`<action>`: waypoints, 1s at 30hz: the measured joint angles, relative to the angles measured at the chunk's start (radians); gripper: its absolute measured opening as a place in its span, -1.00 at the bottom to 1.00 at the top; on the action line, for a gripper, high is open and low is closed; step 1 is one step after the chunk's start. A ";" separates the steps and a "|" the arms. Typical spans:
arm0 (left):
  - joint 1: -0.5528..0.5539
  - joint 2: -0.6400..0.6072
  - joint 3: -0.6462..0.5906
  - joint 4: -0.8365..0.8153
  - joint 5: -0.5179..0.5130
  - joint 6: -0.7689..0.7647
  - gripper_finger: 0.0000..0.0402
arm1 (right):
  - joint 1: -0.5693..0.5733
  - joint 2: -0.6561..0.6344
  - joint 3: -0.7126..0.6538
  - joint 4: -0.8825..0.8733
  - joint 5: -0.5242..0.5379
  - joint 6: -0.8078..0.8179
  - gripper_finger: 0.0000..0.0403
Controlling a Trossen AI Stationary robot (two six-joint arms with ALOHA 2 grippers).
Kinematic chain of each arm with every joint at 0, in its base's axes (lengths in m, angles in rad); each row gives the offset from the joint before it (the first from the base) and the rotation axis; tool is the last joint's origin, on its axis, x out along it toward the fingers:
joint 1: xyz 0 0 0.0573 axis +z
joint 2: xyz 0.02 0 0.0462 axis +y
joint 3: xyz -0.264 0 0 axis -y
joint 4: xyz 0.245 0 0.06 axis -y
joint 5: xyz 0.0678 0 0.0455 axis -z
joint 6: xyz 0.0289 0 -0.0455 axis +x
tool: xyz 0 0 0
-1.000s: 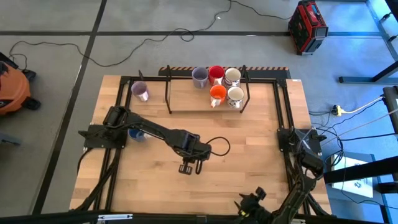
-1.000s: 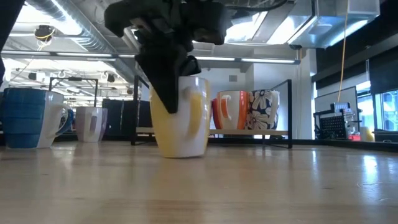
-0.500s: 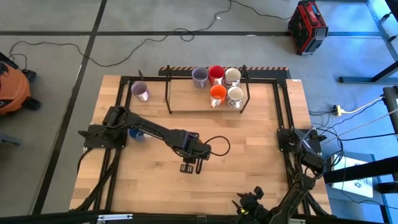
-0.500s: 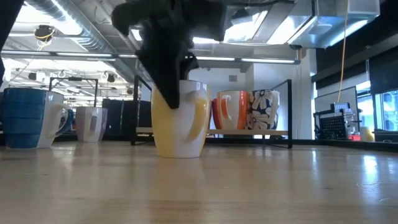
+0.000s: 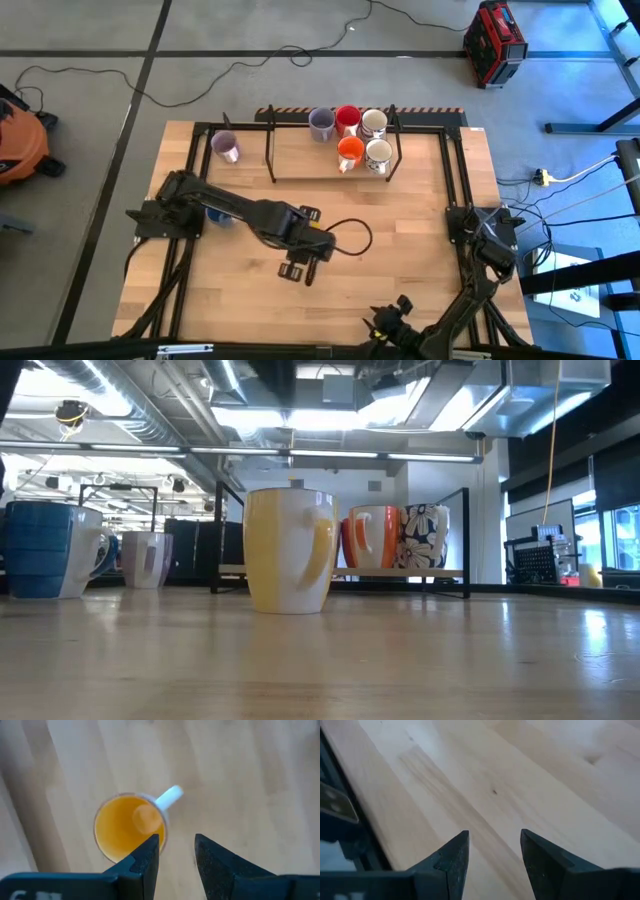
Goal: Place coffee mugs
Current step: Put the yellow mug on the shelf
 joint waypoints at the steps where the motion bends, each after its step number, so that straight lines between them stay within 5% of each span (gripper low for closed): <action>1: -0.010 -0.026 -0.003 0.003 -0.004 0.000 -0.41 | -0.012 0.000 0.000 0.014 0.001 -0.017 -0.16; 7: -0.066 -0.237 -0.147 0.076 -0.022 -0.026 -0.41 | -0.104 0.001 0.000 0.090 0.005 -0.085 0.03; 13: -0.123 -0.541 -0.479 0.234 -0.037 -0.056 -0.41 | -0.222 0.001 0.000 0.202 0.068 -0.104 0.23; 21: -0.155 -0.916 -0.819 0.326 -0.037 -0.188 -0.41 | -0.329 0.001 0.001 0.258 0.190 -0.172 0.16; 30: -0.157 -1.135 -0.964 0.342 -0.038 -0.265 -0.41 | -0.419 0.009 0.002 0.337 0.193 -0.332 0.08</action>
